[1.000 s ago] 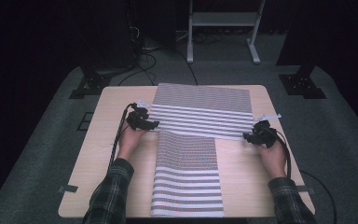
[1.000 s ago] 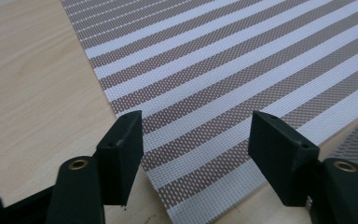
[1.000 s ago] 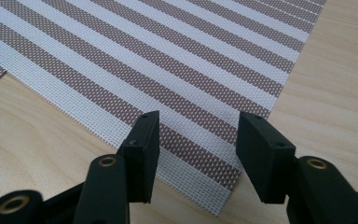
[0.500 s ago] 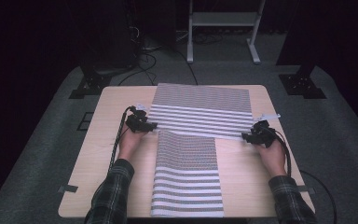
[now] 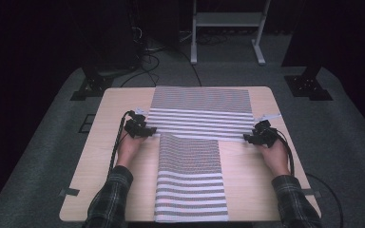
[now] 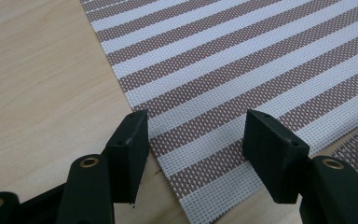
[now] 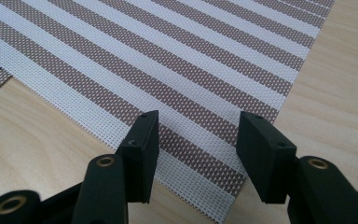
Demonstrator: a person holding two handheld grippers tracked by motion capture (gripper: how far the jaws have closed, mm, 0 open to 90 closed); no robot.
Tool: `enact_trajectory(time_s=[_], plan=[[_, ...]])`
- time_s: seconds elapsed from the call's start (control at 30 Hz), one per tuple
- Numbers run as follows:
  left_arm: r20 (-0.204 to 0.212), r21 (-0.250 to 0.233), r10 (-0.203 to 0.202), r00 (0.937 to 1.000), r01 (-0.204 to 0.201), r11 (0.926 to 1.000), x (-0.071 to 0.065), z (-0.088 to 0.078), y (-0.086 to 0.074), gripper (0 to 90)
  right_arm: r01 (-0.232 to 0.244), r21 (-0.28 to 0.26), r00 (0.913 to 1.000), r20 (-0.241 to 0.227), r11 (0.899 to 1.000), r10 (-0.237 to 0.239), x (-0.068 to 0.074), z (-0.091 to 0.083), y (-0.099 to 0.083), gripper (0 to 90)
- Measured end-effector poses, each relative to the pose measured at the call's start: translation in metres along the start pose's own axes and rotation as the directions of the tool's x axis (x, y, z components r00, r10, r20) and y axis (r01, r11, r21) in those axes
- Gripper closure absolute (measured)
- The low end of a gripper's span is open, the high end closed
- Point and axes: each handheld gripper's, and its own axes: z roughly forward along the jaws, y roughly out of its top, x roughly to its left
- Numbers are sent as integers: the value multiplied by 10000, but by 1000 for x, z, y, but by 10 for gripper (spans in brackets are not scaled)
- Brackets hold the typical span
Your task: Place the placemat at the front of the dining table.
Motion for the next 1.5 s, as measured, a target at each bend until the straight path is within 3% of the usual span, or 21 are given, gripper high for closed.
enact_trajectory(time_s=[0.17, 0.63, 1.5], plan=[[-51, 20, -53, 10000, 53, 10000, 4, -5, -5, 403, 177, 257, 9997, -146, 9995, -173, 3, 6, 9, 479], [-311, 44, -321, 9990, 323, 9995, 15, -18, -18, 398, 319, 216, 9990, -309, 9993, -313, 14, 18, 23, 478], [-360, 323, -331, 9988, 343, 9989, 17, -16, -13, 374, 177, 91, 9996, -202, 9998, -175, 11, 24, 28, 464]])
